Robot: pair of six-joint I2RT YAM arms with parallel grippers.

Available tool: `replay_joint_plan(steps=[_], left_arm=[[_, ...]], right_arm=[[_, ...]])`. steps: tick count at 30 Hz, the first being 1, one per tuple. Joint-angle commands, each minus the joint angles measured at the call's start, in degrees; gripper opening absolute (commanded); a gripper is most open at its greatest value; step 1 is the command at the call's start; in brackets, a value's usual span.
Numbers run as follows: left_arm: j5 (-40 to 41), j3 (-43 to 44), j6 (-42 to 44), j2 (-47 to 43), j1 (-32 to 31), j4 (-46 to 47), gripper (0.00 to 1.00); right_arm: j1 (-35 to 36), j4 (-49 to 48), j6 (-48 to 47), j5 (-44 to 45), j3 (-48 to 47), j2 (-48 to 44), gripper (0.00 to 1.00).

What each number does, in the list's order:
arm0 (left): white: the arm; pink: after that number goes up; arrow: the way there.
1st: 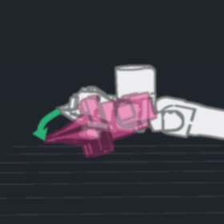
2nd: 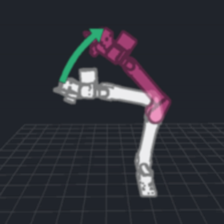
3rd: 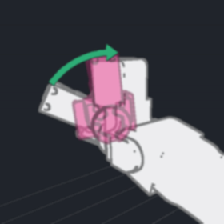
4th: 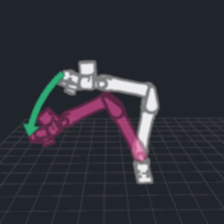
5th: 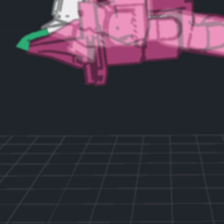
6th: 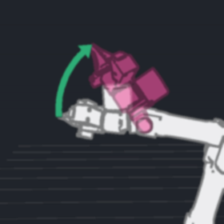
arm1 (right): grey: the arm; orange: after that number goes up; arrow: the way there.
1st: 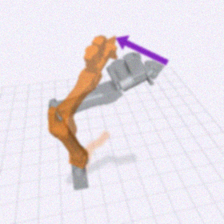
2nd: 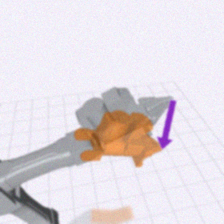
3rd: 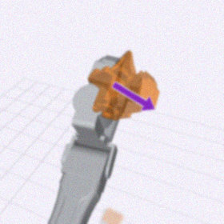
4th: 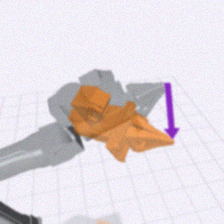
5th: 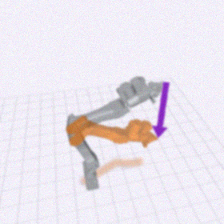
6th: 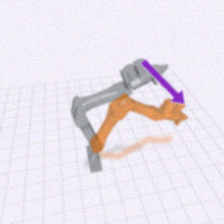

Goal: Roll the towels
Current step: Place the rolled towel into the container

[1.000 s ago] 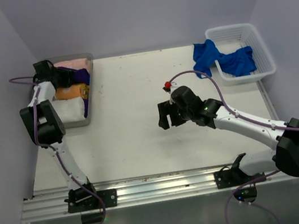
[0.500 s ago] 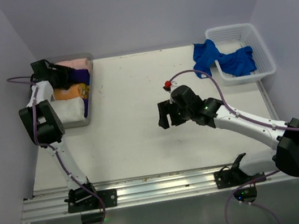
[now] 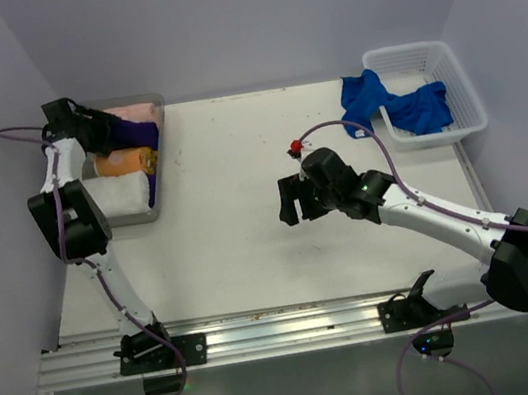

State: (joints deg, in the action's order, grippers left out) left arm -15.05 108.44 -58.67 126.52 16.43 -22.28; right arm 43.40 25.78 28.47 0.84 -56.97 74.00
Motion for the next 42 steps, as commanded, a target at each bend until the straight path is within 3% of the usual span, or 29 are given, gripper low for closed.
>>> replay_joint_plan(steps=[1, 12, 19, 23, 27, 31, 35, 42], left_arm=[[2.5, 3.1, 2.7, -4.5, 1.2, -2.1, 0.72], [11.3, 0.7, 11.1, -16.9, 1.8, -6.8, 0.72], [19.5, -5.5, 22.0, -29.6, -1.0, -10.8, 0.73], [22.9, -11.0, 29.6, -37.4, -9.9, -11.4, 0.77], [22.8, -18.0, 32.0, -42.3, -19.0, -11.3, 0.8], [24.5, -23.6, 31.3, -45.1, -27.1, -12.9, 0.8], [31.4, -29.9, 29.4, -47.6, -38.9, -13.0, 0.82], [30.6, -39.5, 25.3, -49.4, -47.1, -10.5, 0.83]], right_arm=[[0.1, 0.1, -0.3, 0.8, -2.1, -0.3, 0.76], [0.1, 2.2, -0.1, 4.8, -1.6, -2.7, 0.76], [0.1, 7.7, 0.2, 16.7, -3.2, -4.6, 0.76], [0.2, 11.4, 1.5, 29.5, -4.8, -5.3, 0.81], [0.1, 13.2, 1.4, 36.7, -5.3, -6.0, 0.84], [0.0, 15.1, 2.8, 39.9, -5.7, -6.3, 0.86], [0.0, 17.8, 5.2, 42.0, -6.4, -5.8, 0.86], [0.0, 18.1, 7.2, 42.6, -4.6, -7.5, 0.86]])
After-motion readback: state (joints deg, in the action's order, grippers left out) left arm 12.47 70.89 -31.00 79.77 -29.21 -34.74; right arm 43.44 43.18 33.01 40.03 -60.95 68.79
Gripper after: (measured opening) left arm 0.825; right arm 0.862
